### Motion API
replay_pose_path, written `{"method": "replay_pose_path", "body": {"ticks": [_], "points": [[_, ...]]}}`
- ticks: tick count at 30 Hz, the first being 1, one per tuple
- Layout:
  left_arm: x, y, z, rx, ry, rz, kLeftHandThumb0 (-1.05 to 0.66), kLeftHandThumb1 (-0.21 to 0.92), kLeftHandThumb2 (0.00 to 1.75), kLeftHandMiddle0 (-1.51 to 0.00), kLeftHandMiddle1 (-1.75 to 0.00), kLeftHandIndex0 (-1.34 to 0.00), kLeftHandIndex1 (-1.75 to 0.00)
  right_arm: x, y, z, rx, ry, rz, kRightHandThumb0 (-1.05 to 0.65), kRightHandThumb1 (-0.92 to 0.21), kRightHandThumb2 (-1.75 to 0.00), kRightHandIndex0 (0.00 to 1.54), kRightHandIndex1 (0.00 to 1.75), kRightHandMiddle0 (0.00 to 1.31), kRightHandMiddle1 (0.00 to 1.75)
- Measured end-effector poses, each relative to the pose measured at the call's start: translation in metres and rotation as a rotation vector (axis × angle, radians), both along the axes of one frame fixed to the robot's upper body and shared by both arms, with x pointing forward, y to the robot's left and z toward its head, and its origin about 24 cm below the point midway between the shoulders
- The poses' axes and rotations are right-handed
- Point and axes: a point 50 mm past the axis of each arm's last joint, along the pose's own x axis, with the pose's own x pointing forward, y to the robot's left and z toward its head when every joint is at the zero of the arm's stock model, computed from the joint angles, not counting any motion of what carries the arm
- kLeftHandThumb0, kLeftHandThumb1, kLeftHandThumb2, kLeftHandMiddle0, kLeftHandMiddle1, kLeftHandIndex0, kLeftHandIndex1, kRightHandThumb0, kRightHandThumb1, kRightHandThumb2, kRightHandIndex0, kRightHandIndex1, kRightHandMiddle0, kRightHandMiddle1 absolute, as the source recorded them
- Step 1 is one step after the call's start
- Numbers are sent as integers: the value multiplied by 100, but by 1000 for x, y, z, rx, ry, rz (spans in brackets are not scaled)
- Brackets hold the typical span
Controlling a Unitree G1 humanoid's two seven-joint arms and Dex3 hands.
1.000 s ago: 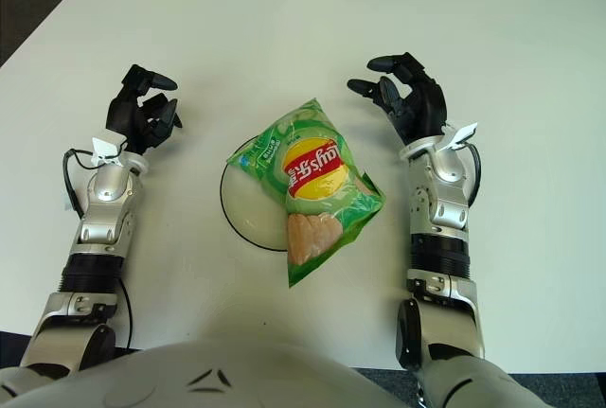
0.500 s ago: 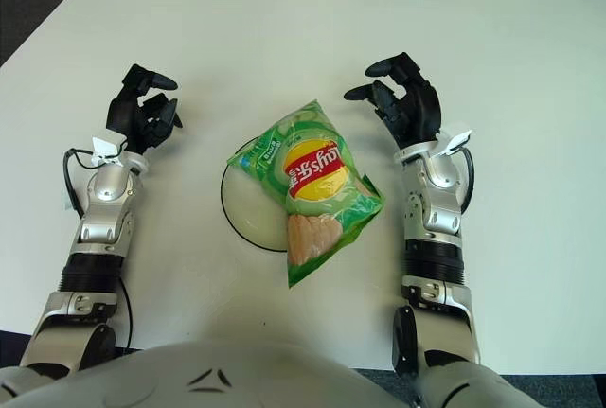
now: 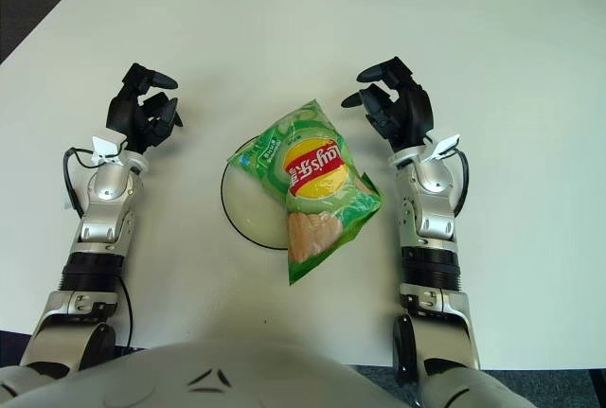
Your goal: Put the snack into the plate.
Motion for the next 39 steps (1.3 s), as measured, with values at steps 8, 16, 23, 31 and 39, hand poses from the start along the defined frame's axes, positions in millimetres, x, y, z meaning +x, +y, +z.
{"method": "replay_pose_path", "body": {"ticks": [8, 16, 23, 31, 39], "points": [[-1, 2, -1, 5, 2, 3, -35, 92, 36, -90, -175, -37, -158, -9, 3, 10, -43, -190, -175, -1, -40, -122, 57, 174, 33, 172], [-1, 1, 0, 4, -1, 1, -35, 92, 36, -91, -175, -37, -158, -7, 6, 7, -36, -224, -178, 0, -40, -123, 56, 175, 35, 171], [-2, 2, 0, 6, 1, 3, -35, 92, 36, -91, -175, -37, -157, -7, 10, 9, -19, -284, -258, -14, -50, -108, 63, 175, 35, 174], [-2, 1, -1, 5, 1, 2, -35, 92, 35, -92, -175, -38, -157, -4, 11, 8, 35, -331, -315, -36, -69, -82, 85, 175, 33, 175], [-2, 1, -1, 3, 0, 1, -35, 92, 35, -92, -175, -38, -157, 0, 12, 6, 45, -334, -310, -38, -68, -83, 88, 175, 34, 175]]}}
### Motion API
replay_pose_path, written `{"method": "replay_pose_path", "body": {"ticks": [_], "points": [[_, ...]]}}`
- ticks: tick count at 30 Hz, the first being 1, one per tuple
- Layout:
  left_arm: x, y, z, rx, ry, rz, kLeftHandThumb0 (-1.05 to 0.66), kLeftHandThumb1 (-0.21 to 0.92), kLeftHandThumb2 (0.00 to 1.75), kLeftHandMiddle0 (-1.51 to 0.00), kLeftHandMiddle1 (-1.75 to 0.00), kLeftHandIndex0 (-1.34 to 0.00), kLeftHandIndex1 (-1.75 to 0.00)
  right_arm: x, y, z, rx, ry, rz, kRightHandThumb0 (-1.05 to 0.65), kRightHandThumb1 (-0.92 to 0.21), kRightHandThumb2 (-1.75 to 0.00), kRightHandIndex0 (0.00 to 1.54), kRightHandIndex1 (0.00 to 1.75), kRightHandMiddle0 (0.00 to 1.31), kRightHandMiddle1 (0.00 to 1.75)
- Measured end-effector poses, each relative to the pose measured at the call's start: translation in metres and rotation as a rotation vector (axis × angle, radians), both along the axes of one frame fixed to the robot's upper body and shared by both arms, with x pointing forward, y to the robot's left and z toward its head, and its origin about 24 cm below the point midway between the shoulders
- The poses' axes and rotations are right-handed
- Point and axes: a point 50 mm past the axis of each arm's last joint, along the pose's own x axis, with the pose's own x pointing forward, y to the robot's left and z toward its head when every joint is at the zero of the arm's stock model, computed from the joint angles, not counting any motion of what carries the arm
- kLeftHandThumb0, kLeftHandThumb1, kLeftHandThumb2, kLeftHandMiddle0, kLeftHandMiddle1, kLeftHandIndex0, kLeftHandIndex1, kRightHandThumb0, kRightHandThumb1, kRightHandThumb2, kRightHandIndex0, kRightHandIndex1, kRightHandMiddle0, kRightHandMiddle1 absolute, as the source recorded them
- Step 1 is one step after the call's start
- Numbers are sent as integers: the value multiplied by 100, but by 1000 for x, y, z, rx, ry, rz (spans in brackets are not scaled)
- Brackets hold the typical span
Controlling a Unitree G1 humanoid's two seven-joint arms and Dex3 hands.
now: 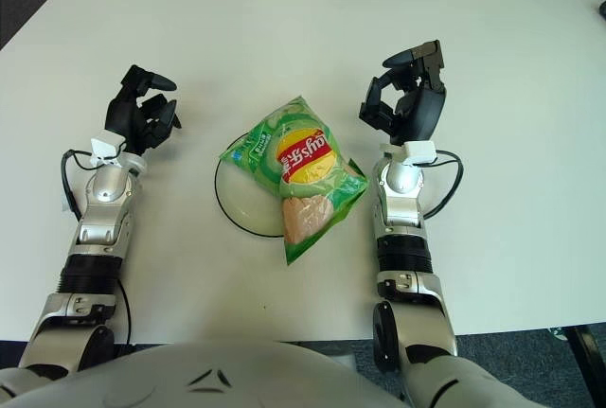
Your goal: Put the snack into the plate.
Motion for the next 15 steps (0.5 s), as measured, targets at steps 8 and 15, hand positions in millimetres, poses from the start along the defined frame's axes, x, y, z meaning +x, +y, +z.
{"method": "replay_pose_path", "body": {"ticks": [8, 15], "points": [[0, 0, 0, 0, -2, 0, -35, 92, 35, -92, -175, -38, -157, 1, 1, 0, -3, 1, 13, -38, -68, -84, 88, 175, 35, 175], [0, 0, 1, 0, -6, -1, -35, 92, 35, -92, -175, -38, -157, 4, 2, -2, -7, 66, 62, -38, -67, -85, 88, 175, 35, 175]]}}
